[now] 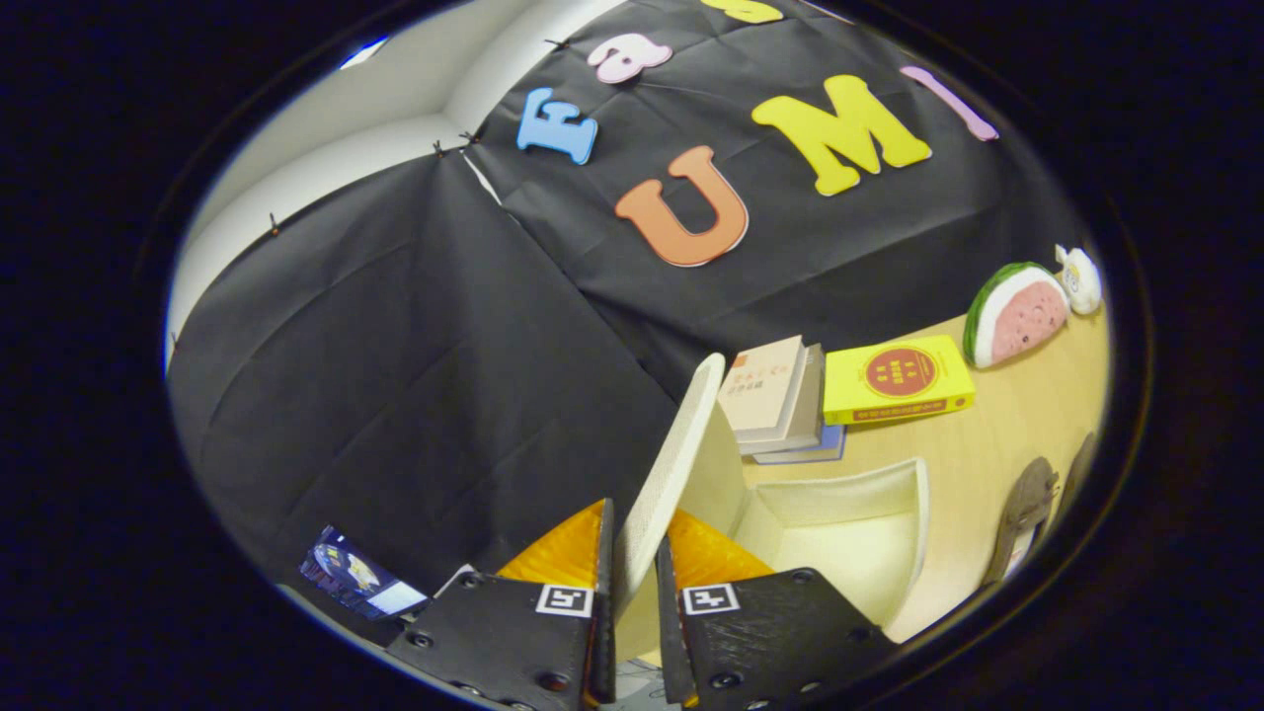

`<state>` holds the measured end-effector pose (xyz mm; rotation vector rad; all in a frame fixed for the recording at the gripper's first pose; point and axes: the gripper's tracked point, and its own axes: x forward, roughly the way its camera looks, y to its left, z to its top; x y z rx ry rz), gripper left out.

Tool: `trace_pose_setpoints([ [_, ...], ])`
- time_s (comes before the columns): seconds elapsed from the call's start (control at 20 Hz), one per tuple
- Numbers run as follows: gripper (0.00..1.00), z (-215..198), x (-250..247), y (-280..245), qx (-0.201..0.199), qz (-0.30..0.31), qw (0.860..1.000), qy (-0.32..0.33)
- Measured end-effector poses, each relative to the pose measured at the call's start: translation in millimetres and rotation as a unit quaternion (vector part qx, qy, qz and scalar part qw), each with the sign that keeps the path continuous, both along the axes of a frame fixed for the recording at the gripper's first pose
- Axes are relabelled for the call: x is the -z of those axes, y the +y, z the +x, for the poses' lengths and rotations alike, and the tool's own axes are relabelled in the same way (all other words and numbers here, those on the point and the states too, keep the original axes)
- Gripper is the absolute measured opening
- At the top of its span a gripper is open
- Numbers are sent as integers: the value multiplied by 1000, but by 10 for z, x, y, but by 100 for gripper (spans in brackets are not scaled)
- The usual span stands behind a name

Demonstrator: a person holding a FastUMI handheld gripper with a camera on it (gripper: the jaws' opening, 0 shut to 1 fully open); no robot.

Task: Open the storage box then place both shoes into the box .Put the left shoe in first, then the right shoe, with the right side of both shoes facing outward in a uniform manner.

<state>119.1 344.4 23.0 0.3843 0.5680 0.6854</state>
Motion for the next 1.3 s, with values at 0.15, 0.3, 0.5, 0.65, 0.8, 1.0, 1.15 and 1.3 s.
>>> trace_pose_setpoints([
  [0.15,25,-38,21,282,-16,-15,1000,-17],
  [0.3,40,-129,71,609,-46,-14,999,-20],
  [0.5,75,-241,138,874,-75,-2,997,-7],
  [0.65,88,-242,132,857,-78,6,997,-2],
  [0.8,95,-242,40,663,-74,11,997,-21],
  [1.0,95,-277,-11,274,-62,1,997,-49],
  [1.15,95,-292,69,-158,-40,-21,997,-61],
  [1.3,95,-275,216,-609,-16,-65,994,-90],
])
